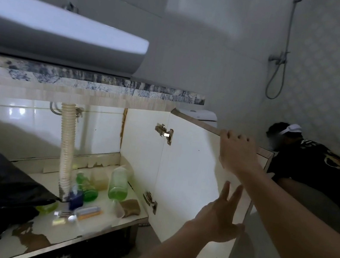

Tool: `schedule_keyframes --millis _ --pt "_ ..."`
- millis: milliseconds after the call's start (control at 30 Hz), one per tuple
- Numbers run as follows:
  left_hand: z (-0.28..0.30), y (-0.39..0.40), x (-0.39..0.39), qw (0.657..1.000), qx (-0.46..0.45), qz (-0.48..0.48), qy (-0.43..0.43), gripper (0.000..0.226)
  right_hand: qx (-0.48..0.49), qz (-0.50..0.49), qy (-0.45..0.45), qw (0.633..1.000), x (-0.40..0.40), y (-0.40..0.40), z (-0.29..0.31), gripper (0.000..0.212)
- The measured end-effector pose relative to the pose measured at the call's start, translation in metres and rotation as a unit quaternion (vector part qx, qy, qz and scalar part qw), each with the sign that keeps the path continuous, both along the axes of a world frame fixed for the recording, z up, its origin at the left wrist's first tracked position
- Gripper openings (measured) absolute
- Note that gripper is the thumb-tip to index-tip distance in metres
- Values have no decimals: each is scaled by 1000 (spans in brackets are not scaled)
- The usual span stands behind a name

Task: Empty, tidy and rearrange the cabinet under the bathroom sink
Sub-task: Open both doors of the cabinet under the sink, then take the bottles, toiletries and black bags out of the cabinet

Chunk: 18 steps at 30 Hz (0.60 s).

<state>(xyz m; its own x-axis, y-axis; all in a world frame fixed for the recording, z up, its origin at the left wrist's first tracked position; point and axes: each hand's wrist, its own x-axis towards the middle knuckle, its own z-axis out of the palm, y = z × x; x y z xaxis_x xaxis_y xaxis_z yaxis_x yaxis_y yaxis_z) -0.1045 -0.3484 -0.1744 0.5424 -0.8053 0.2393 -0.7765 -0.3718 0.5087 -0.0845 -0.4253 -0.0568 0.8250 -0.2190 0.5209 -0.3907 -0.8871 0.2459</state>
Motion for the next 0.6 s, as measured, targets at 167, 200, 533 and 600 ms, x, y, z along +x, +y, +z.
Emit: schedule_keyframes --millis 167,200,533,600 --pt "-3 26 6 1000 18 -3 8 87 18 12 -18 1000 3 11 -10 60" --pt "-4 36 8 999 27 12 17 85 38 22 -17 999 2 18 -12 62" --pt "-76 214 66 966 22 234 110 54 214 137 196 947 19 111 -89 61" --pt "-96 246 75 951 23 278 137 50 231 158 279 919 29 130 -108 54"
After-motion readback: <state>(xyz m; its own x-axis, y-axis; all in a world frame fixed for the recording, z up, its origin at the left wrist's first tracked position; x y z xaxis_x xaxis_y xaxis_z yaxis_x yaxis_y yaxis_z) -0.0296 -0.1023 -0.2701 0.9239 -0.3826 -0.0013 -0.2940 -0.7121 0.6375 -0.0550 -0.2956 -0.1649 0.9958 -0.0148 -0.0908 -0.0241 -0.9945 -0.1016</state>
